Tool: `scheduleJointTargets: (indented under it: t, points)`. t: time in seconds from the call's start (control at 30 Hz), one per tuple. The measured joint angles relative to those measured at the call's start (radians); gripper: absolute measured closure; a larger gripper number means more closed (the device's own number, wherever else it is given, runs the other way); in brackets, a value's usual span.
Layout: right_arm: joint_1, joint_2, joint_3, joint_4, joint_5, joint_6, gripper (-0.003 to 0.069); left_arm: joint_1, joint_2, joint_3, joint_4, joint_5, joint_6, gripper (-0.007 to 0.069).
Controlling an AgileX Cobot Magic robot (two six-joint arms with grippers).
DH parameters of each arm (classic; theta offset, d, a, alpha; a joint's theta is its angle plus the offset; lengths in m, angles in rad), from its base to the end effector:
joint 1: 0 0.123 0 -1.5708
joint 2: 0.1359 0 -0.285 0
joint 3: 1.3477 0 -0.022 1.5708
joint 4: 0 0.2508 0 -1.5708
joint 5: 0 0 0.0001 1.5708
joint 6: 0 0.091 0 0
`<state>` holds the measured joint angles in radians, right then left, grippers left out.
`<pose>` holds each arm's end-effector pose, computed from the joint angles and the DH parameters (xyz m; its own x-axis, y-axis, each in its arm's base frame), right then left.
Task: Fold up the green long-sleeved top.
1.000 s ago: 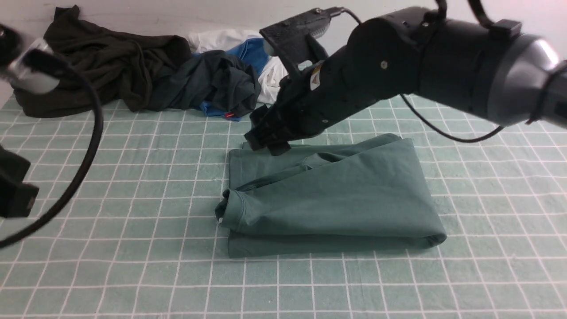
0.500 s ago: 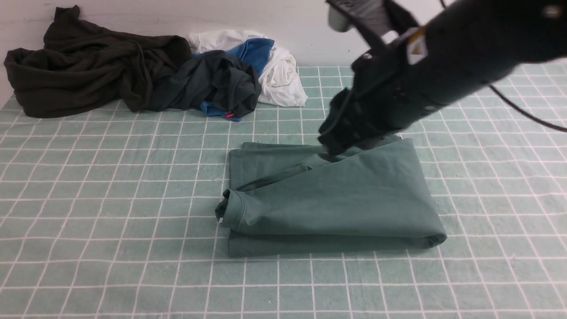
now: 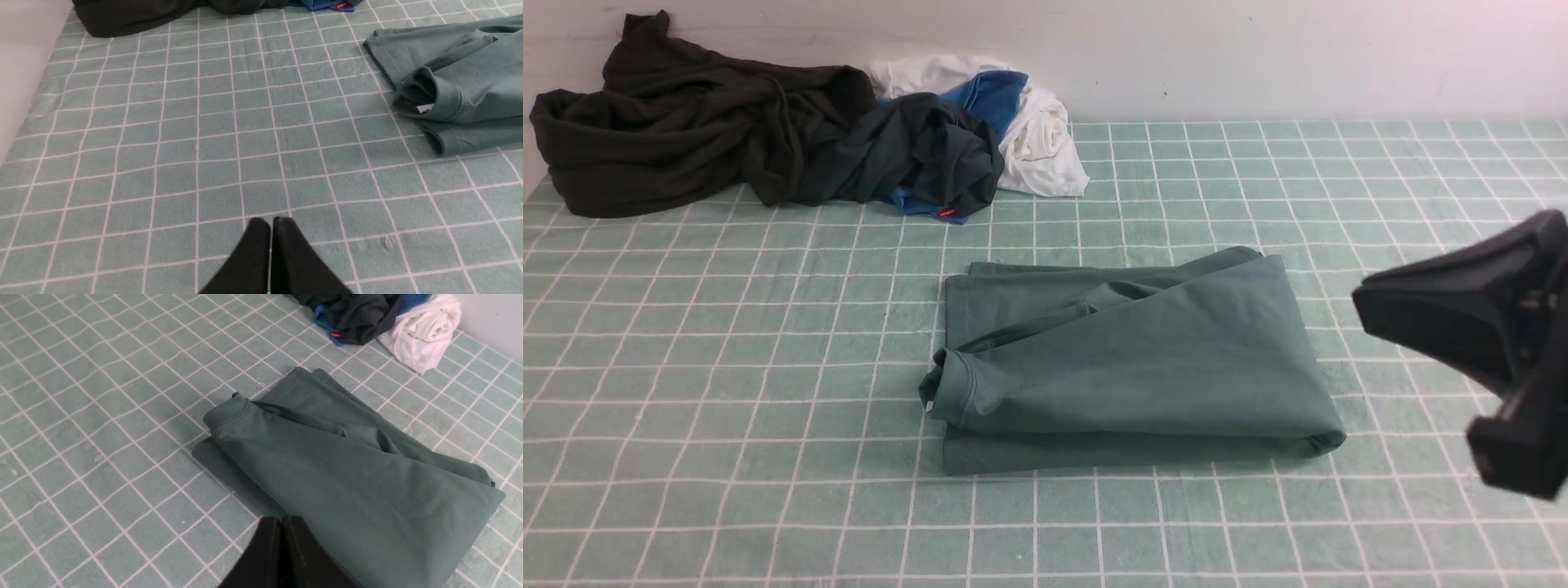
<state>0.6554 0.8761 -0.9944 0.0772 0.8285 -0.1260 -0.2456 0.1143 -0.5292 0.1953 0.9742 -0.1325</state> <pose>0.1267 0.1039 0.3844 -0.4128 -0.4102 -0.8132 -0.6774 0.7351 -0.0269 0.0166 0.0109 0.2933 -0.4355 0.0870 -0.8960 0.0912 0.9945 0.0522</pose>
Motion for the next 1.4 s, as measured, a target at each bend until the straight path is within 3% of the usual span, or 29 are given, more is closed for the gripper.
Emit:
scheduleJointTargets:
  t: [0.67,0.77,0.93,1.13,1.4]
  points:
    - [0.0,-0.102,0.023,-0.002,0.05,-0.001,0.0673,0.0,0.0,0.0,0.0,0.0,-0.001,0.0628]
    - [0.0,-0.111,0.059,0.023,-0.018,-0.001,0.0673,0.0,0.0,0.0,0.0,0.0,-0.001,0.0628]
    - [-0.02,-0.203,0.271,0.008,-0.352,-0.001,0.0673,0.0,0.0,0.0,0.0,0.0,-0.001,0.0628]
    - [-0.221,-0.424,0.592,-0.008,-0.679,0.056,0.0673,0.0,0.0,0.0,0.0,0.0,-0.001,0.0628]
    - [-0.583,-0.771,0.924,-0.039,-0.695,0.189,0.0673,0.0,0.0,0.0,0.0,0.0,-0.001,0.0628]
